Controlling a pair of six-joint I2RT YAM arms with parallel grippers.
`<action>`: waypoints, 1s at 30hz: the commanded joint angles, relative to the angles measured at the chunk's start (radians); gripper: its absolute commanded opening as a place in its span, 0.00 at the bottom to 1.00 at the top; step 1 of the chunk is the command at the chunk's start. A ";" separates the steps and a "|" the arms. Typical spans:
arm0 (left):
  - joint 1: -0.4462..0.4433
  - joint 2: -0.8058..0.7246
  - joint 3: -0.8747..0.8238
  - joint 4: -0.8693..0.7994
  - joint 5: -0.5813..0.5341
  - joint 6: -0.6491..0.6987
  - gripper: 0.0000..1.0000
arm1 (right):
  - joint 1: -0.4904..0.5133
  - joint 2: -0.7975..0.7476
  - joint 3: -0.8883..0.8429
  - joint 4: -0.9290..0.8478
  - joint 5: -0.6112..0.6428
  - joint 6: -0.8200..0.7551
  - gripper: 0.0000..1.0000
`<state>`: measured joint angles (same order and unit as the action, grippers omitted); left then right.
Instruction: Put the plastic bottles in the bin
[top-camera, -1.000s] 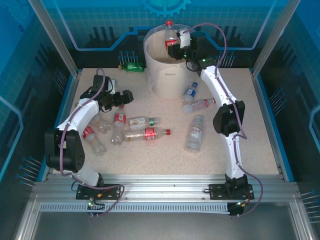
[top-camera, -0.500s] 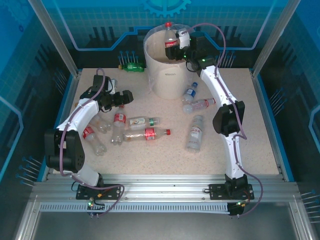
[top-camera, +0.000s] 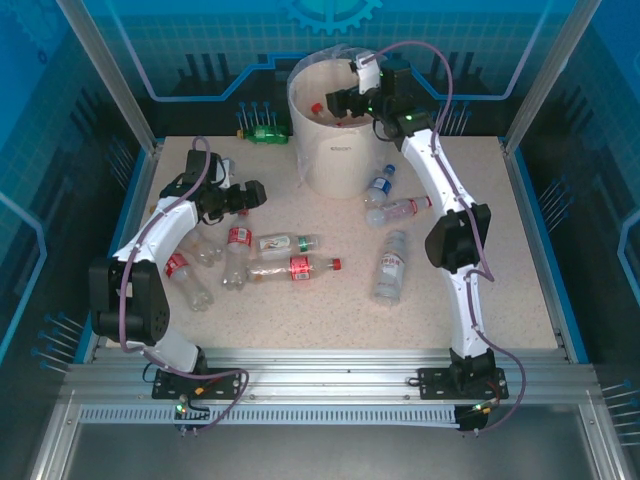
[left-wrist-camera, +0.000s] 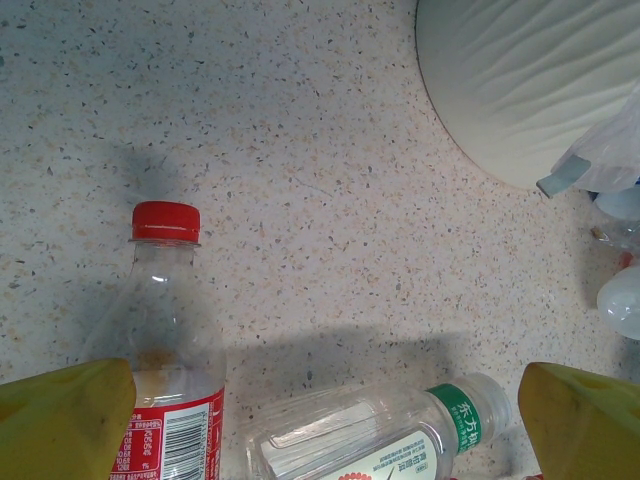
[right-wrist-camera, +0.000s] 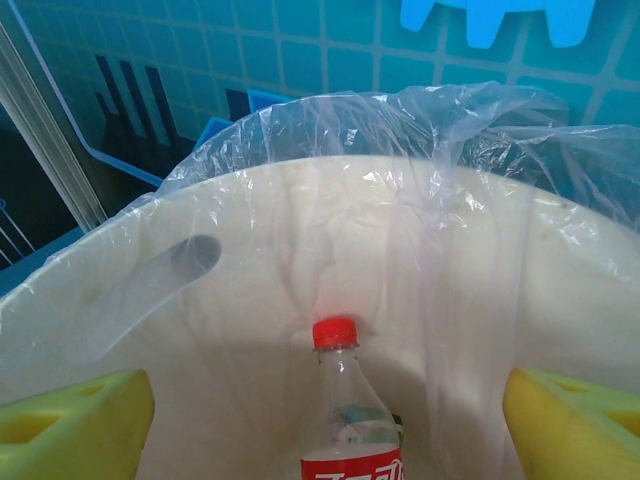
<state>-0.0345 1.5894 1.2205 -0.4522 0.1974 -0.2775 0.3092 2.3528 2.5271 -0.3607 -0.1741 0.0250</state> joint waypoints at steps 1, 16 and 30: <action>0.009 -0.020 -0.008 -0.028 -0.014 0.026 0.99 | 0.021 -0.100 0.028 -0.040 0.024 -0.033 0.93; 0.006 -0.019 -0.011 -0.031 -0.018 0.031 0.99 | 0.026 -0.650 -0.534 -0.213 0.240 0.053 1.00; -0.017 -0.024 -0.009 -0.038 -0.042 0.047 0.99 | 0.048 -1.040 -1.335 -0.517 0.351 0.466 0.98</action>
<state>-0.0422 1.5894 1.2205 -0.4671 0.1764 -0.2581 0.3340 1.3514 1.2984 -0.8188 0.1757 0.3645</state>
